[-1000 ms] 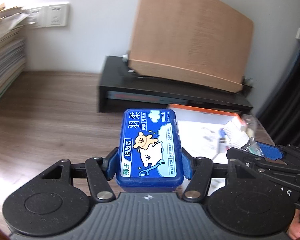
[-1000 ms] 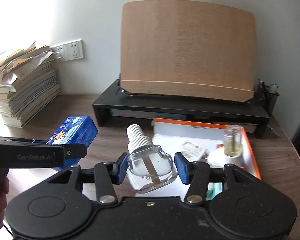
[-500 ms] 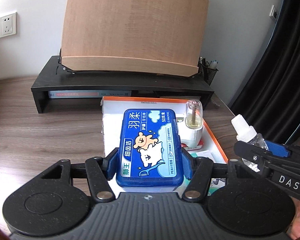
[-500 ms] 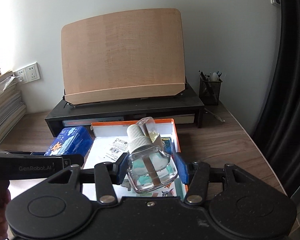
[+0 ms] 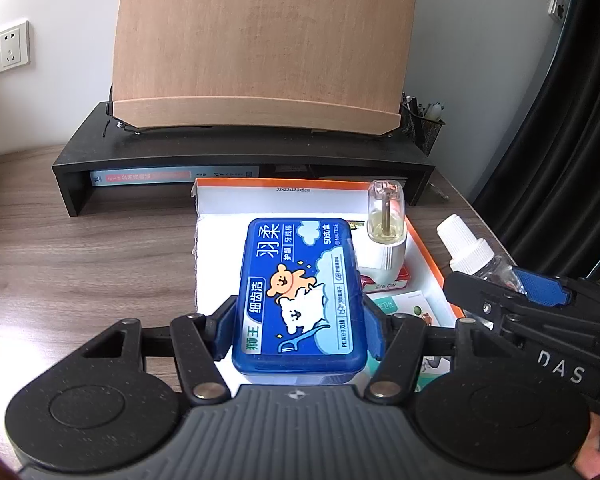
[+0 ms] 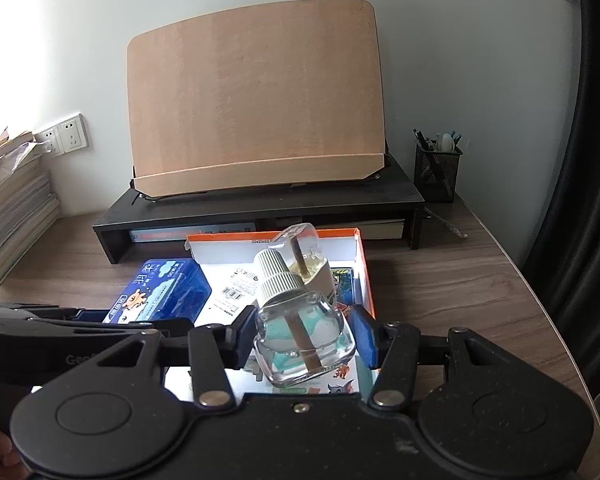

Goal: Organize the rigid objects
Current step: 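Carry the blue tin and the glass refill bottle over the tray with both tools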

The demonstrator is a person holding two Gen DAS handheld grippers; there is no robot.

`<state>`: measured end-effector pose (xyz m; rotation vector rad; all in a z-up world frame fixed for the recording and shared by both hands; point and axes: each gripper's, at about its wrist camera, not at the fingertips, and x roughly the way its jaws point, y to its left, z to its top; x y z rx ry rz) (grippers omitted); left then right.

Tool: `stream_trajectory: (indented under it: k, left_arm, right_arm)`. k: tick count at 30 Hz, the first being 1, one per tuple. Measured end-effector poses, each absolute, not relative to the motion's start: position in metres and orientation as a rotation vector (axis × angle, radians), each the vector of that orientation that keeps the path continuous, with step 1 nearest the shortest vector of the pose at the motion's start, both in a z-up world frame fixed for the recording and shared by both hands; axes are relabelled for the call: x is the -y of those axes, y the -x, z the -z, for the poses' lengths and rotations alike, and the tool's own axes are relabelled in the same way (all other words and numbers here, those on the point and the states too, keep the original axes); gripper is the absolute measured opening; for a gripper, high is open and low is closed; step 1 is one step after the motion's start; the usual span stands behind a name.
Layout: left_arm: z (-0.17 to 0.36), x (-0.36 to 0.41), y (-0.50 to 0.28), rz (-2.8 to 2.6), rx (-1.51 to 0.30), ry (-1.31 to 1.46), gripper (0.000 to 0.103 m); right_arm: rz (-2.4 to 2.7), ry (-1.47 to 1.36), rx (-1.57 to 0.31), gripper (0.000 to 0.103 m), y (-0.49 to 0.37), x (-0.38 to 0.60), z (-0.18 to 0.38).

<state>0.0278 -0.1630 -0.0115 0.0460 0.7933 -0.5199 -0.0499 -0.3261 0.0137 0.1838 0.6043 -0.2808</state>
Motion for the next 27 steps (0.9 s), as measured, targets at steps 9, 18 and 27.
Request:
stream_trajectory:
  k: [9,18,27]
  left_arm:
    - [0.015,0.164,-0.033,0.521,-0.804,-0.055,0.062]
    - [0.019,0.165,-0.039,0.527,-0.814,-0.063,0.062]
    - [0.027,0.157,-0.049,0.506,-0.835,-0.068,0.062]
  right_arm:
    - [0.285,-0.186,-0.620,0.061,0.043,0.327,-0.008]
    - [0.290,-0.192,-0.632,0.061,0.036,0.327,-0.005]
    - [0.294,-0.199,-0.654,0.061,0.031,0.326,0.002]
